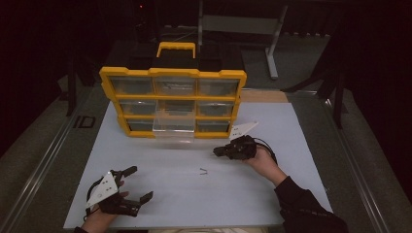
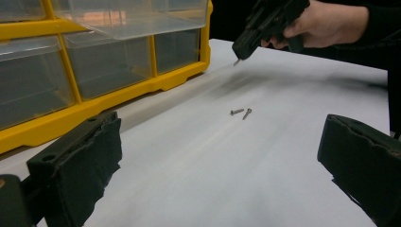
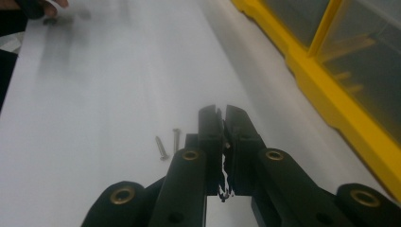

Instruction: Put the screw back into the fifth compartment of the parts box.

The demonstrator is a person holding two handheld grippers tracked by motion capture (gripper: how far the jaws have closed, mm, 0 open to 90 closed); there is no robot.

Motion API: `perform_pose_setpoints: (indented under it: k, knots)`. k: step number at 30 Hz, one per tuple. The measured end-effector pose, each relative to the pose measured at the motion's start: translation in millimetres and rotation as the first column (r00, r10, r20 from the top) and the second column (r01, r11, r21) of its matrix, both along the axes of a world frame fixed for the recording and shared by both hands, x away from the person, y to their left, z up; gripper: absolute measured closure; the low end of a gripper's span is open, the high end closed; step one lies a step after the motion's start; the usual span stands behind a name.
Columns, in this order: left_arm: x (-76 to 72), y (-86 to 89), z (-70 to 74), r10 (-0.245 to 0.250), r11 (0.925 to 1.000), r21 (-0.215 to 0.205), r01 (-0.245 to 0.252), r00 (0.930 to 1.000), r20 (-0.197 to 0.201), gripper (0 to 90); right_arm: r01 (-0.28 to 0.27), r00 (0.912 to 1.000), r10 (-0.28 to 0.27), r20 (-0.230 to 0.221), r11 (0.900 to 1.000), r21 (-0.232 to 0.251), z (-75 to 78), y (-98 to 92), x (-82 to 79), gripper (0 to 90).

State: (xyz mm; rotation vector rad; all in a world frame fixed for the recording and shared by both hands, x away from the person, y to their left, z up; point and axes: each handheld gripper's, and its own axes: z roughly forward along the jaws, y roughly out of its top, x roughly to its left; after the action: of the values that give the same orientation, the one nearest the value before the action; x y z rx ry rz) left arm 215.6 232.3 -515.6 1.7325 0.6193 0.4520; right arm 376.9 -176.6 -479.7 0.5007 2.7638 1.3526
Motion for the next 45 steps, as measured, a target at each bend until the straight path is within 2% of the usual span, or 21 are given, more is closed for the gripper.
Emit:
perform_pose_setpoints:
  k: [12,26,28,29,31,45]
  knots:
    - [0.2,0.1,-0.1,0.002,1.0,-0.004,-0.002,1.0,-0.002,1.7,0.021,0.9994,-0.022,0.029,0.999,0.033,34.8,-5.0,0.1,86.4]
    - [-0.3,0.4,0.3,0.004,1.0,-0.007,-0.004,1.0,0.0,1.7,0.016,0.994,-0.023,0.107,0.997,0.07,84.3,0.4,5.1,86.4]
    - [-0.2,0.3,0.3,0.003,1.0,-0.006,-0.003,1.0,0.0,1.7,0.016,0.9939,-0.024,0.107,0.997,0.073,86.9,0.3,5.6,86.4]
    - [-0.1,0.3,0.3,0.003,1.0,-0.005,-0.003,1.0,0.0,1.7,0.018,0.9929,-0.028,0.116,0.996,0.085,95.4,1.1,7.7,86.4]
    - [-0.1,0.3,0.2,0.003,1.0,-0.006,-0.003,1.0,0.0,1.7,0.015,0.992,-0.026,0.124,0.996,0.088,101.5,2.6,8.6,86.4]
    - [-0.3,0.4,0.2,0.002,1.0,-0.005,-0.002,1.0,0.0,1.7,0.005,0.9857,-0.025,0.167,0.993,0.122,134.9,14.9,17.8,86.4]
